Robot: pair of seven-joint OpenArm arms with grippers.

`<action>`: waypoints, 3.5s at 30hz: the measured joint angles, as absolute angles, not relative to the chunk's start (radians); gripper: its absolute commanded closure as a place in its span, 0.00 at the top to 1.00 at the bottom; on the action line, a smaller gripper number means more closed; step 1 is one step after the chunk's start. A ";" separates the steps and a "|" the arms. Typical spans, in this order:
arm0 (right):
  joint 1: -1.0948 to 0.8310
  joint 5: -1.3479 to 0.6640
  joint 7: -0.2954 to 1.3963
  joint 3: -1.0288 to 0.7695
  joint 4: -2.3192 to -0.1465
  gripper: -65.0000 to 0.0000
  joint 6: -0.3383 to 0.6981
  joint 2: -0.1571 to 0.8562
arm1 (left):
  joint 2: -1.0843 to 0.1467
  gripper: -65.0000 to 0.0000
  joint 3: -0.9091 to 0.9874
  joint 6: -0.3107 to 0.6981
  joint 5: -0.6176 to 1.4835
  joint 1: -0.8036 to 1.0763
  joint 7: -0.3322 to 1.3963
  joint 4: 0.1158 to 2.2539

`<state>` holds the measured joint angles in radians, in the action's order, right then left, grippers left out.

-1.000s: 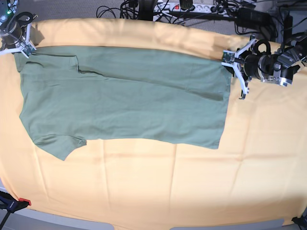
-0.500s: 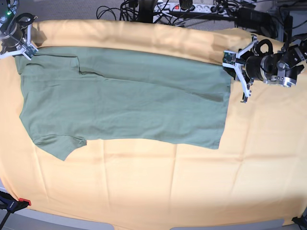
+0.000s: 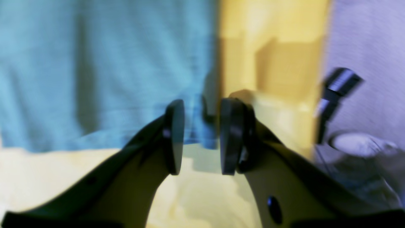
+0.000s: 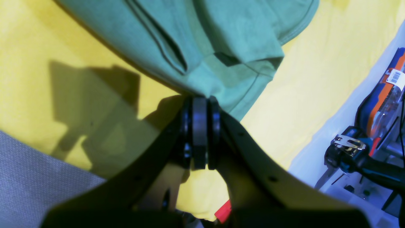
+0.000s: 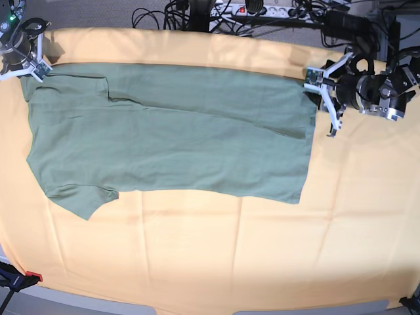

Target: Fold the T-shirt properly

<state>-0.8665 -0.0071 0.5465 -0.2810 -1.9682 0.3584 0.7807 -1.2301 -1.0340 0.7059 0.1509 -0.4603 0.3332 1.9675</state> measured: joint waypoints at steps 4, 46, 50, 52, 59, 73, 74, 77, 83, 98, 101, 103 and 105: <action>-0.867 -0.007 0.546 -0.281 -1.968 0.00 0.359 0.781 | -1.230 0.39 -1.034 0.697 0.150 -0.457 0.333 1.967; -1.064 -0.033 0.580 -0.278 -1.972 0.00 0.452 0.967 | -1.291 0.00 -1.033 0.666 0.080 -0.399 0.311 2.016; -1.086 0.016 0.587 -0.278 -1.975 0.00 0.453 0.969 | -1.342 0.00 -1.033 0.693 0.141 -0.398 0.310 2.056; -1.086 0.016 0.588 -0.278 -1.975 0.00 0.458 0.969 | -1.359 0.00 -1.033 0.693 0.162 -0.399 0.307 2.069; -1.085 0.015 0.596 -0.278 -1.975 0.00 0.460 0.969 | -1.372 0.00 -1.033 0.693 0.222 -0.383 0.315 2.077; -1.086 -0.025 0.709 -0.279 -2.017 0.52 0.403 0.969 | -1.377 0.52 -1.033 0.693 0.266 -0.367 0.329 2.077; -1.086 -0.038 0.714 -0.279 -2.035 0.52 0.403 0.969 | -1.378 0.52 -1.033 0.693 0.266 -0.371 0.331 2.080; -1.086 -0.036 0.724 -0.279 -2.084 0.52 0.408 0.969 | -1.378 0.52 -1.022 0.693 0.292 -0.374 0.376 2.095; -1.086 -0.035 0.788 -0.285 -2.181 0.52 0.365 0.969 | -1.441 0.52 -0.945 0.694 0.428 -0.374 0.393 2.114; -1.089 -0.042 0.787 -0.537 -2.266 0.52 0.239 0.945 | -1.233 0.52 -0.483 0.614 0.991 -0.369 0.565 1.800; -1.089 -0.043 0.786 -0.585 -2.267 0.52 0.209 0.945 | -1.145 0.52 -0.402 0.638 1.102 -0.366 0.614 1.619; -1.089 -0.042 0.778 -0.603 -2.267 0.52 0.200 0.945 | -1.092 0.52 -0.365 0.646 1.150 -0.365 0.628 1.503; -1.088 -0.042 0.775 -0.606 -2.266 0.52 0.193 0.945 | -1.046 0.52 -0.346 0.660 1.176 -0.365 0.627 1.402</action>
